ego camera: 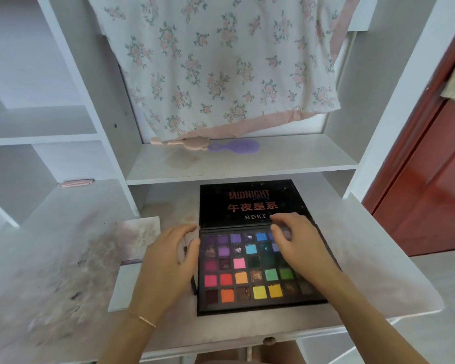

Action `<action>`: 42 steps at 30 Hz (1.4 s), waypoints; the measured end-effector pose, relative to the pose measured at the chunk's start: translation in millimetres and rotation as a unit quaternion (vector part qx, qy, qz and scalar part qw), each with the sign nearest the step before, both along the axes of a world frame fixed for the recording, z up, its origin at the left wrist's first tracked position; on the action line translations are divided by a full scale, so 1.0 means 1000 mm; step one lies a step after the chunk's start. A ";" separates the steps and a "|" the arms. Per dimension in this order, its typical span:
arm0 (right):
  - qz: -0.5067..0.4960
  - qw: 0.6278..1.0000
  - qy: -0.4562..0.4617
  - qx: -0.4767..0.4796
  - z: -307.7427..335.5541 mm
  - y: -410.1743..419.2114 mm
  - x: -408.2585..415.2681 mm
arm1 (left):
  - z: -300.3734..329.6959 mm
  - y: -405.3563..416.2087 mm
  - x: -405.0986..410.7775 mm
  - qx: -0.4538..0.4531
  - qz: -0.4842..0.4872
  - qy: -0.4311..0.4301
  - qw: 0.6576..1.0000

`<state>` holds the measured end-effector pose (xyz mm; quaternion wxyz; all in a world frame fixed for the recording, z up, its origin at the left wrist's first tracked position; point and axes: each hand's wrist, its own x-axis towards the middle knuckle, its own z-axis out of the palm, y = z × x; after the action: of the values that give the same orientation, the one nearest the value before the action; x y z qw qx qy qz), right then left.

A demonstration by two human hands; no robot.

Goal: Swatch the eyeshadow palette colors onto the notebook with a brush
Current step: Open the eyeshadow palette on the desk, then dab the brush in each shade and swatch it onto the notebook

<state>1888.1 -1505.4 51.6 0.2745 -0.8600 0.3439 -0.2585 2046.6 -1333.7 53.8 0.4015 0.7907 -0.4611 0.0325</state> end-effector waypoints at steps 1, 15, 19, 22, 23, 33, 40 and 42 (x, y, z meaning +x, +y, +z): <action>0.019 1.000 -0.005 0.007 0.002 0.009 0.006 | -0.002 0.013 0.002 -0.008 0.018 0.001 1.000; 0.077 0.962 0.187 -0.182 -0.013 0.088 0.119 | -0.041 0.081 0.072 0.069 0.200 0.089 0.973; 0.064 0.950 0.227 -0.204 -0.017 0.089 0.125 | -0.048 0.082 0.072 0.093 0.205 0.054 0.973; 0.061 0.953 0.230 -0.188 -0.015 0.090 0.127 | -0.049 0.082 0.072 0.094 0.204 0.046 0.973; 0.059 0.956 0.228 -0.174 -0.013 0.089 0.128 | -0.049 0.082 0.072 0.093 0.203 0.044 0.974; 0.071 0.954 -0.052 0.287 0.012 0.086 0.096 | -0.049 0.080 0.071 0.095 0.207 0.041 0.973; 0.087 0.914 -0.216 0.331 0.004 0.090 0.044 | -0.043 0.070 0.073 0.126 0.215 0.066 0.966; 0.086 0.895 -0.262 0.349 -0.001 0.089 0.032 | -0.041 0.063 0.073 0.107 0.214 0.079 0.968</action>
<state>1920.2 -1416.8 50.8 0.6587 -0.6360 0.2522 -0.3131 2119.3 -1270.6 13.1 0.3334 0.9092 -0.2492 0.0057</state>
